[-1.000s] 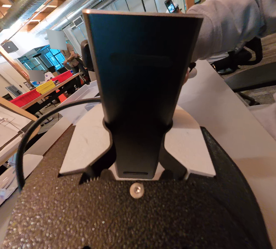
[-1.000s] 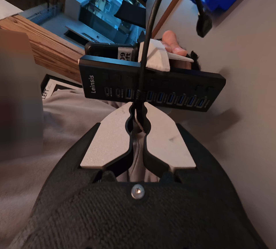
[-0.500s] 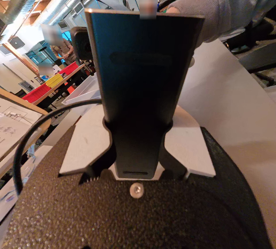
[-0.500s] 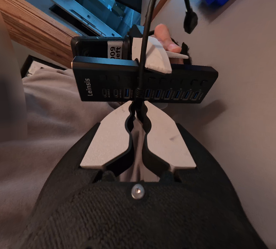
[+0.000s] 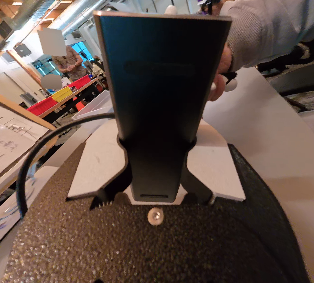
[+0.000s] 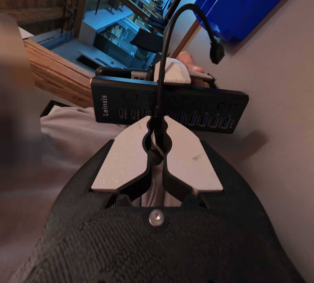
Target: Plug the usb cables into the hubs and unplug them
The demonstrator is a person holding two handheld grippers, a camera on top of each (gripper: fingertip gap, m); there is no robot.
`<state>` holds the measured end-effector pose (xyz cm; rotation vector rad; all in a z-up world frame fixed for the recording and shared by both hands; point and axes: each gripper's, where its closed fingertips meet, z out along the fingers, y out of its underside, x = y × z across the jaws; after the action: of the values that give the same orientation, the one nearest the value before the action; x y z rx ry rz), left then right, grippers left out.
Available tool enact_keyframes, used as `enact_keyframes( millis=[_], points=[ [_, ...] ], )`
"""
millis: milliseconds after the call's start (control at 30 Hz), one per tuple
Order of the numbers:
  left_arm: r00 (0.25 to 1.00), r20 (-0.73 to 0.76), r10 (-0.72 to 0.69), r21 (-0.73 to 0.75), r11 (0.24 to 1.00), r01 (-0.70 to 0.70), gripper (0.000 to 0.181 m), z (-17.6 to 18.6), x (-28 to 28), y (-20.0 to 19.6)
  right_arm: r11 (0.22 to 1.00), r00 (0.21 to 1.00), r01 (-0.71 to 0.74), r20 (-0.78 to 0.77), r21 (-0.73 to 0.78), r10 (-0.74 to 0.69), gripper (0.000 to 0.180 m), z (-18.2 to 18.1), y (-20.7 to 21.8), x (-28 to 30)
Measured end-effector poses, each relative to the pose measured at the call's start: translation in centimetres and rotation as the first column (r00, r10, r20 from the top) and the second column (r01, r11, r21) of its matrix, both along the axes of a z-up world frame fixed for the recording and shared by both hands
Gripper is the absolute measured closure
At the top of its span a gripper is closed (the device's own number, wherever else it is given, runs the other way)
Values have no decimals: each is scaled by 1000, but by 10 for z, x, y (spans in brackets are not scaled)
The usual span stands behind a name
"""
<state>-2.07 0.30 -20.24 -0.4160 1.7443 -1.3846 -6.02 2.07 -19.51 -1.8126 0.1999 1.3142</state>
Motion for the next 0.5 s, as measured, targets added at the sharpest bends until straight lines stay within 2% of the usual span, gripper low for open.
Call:
enact_keyframes(
  millis=[233,333,400,500],
  points=[
    [991,19,132,7,991,-132,108,4,8,16,995,997,69,26,66,-71,170,4,9,5],
    [993,18,118,30,992,-119,108,4,7,12,995,996,82,-37,58,-80,170,3,4,6],
    [994,-1,111,52,993,-110,108,-2,8,8,995,996,87,-41,54,-85,170,-1,0,7],
    [996,-19,90,12,996,-90,108,0,8,3,994,996,89,-12,71,-88,170,3,-3,6]
  ],
)
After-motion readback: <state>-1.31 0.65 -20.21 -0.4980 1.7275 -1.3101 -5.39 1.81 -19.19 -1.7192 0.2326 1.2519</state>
